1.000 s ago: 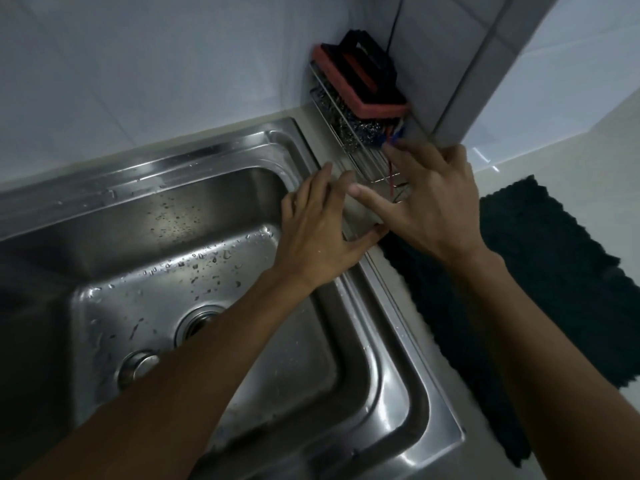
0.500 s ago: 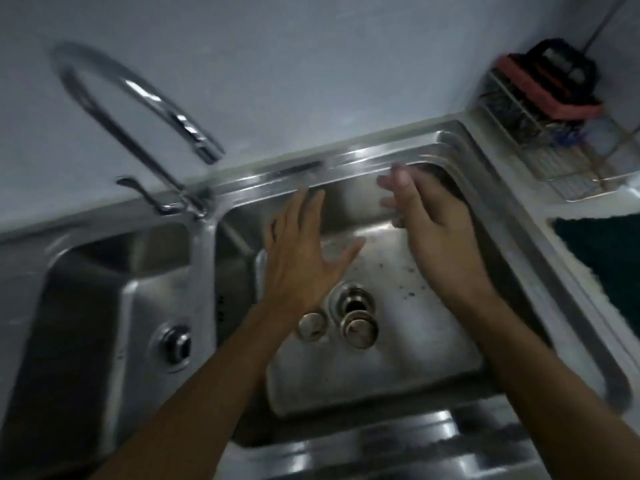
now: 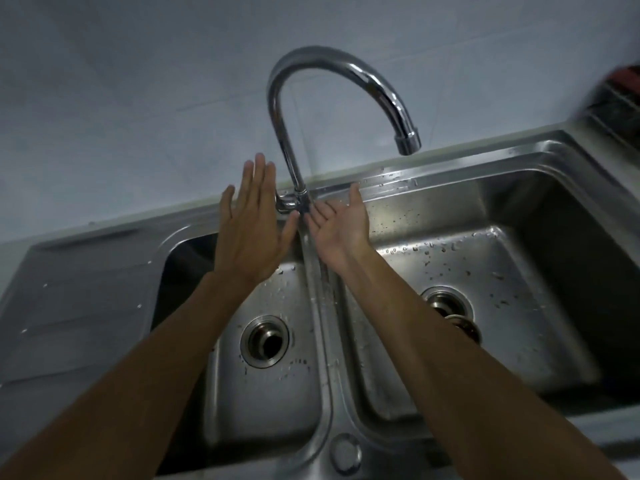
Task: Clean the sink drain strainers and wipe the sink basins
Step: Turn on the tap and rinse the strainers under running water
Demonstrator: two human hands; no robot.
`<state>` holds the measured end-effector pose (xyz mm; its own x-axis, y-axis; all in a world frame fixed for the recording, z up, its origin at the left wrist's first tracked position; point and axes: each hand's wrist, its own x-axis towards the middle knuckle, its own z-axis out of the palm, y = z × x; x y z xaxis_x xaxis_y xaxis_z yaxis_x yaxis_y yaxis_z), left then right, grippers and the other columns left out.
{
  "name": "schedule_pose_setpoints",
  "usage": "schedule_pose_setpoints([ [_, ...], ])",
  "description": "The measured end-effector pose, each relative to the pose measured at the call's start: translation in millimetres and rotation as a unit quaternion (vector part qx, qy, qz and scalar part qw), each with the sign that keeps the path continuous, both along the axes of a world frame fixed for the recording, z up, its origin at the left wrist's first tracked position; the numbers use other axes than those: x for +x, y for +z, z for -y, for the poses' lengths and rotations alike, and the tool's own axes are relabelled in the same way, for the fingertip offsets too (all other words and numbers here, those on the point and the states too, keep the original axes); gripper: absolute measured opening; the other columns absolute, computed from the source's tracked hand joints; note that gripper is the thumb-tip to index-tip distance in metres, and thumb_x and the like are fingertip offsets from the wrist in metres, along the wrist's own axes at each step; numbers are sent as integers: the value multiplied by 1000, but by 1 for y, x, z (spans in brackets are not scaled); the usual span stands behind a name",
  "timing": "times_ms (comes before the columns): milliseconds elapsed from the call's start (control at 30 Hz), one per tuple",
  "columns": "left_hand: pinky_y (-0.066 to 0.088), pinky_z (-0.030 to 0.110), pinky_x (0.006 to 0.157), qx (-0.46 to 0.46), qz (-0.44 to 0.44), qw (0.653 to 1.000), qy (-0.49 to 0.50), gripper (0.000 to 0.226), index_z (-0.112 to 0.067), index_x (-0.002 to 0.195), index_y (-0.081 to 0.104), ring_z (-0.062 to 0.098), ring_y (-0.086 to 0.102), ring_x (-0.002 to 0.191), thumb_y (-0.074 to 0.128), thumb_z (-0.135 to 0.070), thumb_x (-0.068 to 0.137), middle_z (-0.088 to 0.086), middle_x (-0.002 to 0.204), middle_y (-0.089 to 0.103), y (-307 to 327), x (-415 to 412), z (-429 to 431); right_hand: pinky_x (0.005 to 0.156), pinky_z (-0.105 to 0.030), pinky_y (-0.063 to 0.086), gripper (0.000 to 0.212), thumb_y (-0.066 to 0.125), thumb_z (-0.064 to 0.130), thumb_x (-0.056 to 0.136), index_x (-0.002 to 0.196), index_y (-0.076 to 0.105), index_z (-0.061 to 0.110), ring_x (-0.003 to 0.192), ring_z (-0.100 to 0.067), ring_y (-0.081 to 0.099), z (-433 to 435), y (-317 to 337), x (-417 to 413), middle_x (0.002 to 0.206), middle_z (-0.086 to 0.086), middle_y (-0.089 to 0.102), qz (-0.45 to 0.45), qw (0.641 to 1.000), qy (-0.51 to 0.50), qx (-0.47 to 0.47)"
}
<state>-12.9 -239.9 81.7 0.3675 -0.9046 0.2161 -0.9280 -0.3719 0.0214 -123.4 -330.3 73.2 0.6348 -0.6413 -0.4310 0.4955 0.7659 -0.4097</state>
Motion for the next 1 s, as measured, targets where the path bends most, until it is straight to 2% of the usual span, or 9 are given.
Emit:
schedule_pose_setpoints([
  [300, 16, 51, 129, -37, 0, 998, -42, 62, -2, 163, 17, 28, 7, 161, 37, -21, 107, 17, 173, 7, -20, 20, 15, 126, -42, 22, 73, 34, 49, 108, 158, 16, -1, 153, -33, 26, 2, -13, 20, 164, -21, 27, 13, 999, -41, 14],
  [567, 14, 55, 128, -38, -72, 997, -2, 64, -2, 163, 16, 33, 5, 161, 40, -24, 108, 22, 172, 7, -19, 42, 39, 126, -41, 24, 73, 34, 51, 108, 159, 19, 1, 152, -30, 29, -3, -15, 15, 163, -19, 29, -2, 999, -48, 0],
  [700, 16, 47, 125, -130, -164, 978, 1, 60, -10, 160, 29, 31, 18, 159, 46, -35, 108, 13, 171, 20, -37, -8, 11, 113, -38, 45, 65, 44, 53, 104, 153, 39, 10, 133, -22, 57, -39, -25, -44, 150, -12, 53, -115, 980, 75, -142],
  [767, 21, 37, 120, -128, -208, 969, -27, 59, -11, 155, 38, 29, 35, 150, 50, -41, 105, 11, 164, 35, -50, -40, 1, 90, -31, 60, 50, 59, 54, 95, 126, 66, 16, 103, -18, 73, -56, -36, -99, 119, -5, 74, -245, 923, 166, -248],
  [800, 21, 36, 118, -116, -214, 969, -48, 60, -11, 153, 40, 28, 39, 148, 49, -44, 104, 11, 161, 39, -57, -53, -1, 81, -29, 62, 41, 64, 55, 90, 110, 73, 21, 90, -14, 75, -59, -43, -130, 103, -1, 78, -320, 869, 211, -313],
  [867, 23, 41, 118, -98, -195, 972, -90, 61, -9, 150, 46, 27, 40, 147, 49, -47, 103, 12, 158, 42, -71, -69, 5, 80, -33, 62, 26, 70, 53, 87, 95, 73, 29, 79, -5, 72, -49, -61, -187, 87, 8, 76, -511, 691, 277, -430],
  [933, 26, 46, 118, -84, -176, 974, -111, 57, -10, 146, 51, 27, 41, 146, 54, -45, 102, 13, 157, 44, -79, -74, 20, 84, -38, 60, 41, 72, 56, 85, 114, 64, 28, 91, -8, 69, -25, -81, -228, 105, 9, 71, -664, 502, 305, -463],
  [967, 26, 48, 119, -72, -174, 976, -111, 55, -10, 144, 52, 28, 41, 145, 57, -44, 101, 13, 157, 44, -83, -74, 27, 87, -41, 58, 59, 73, 60, 82, 127, 54, 25, 102, -16, 66, -13, -93, -239, 119, 1, 66, -701, 448, 326, -449],
  [1000, 26, 51, 120, -57, -174, 977, -106, 55, -11, 144, 53, 30, 40, 146, 57, -45, 101, 14, 157, 43, -86, -73, 35, 92, -44, 56, 78, 74, 62, 79, 138, 43, 23, 113, -25, 61, -2, -106, -246, 131, -5, 57, -716, 421, 352, -432],
])
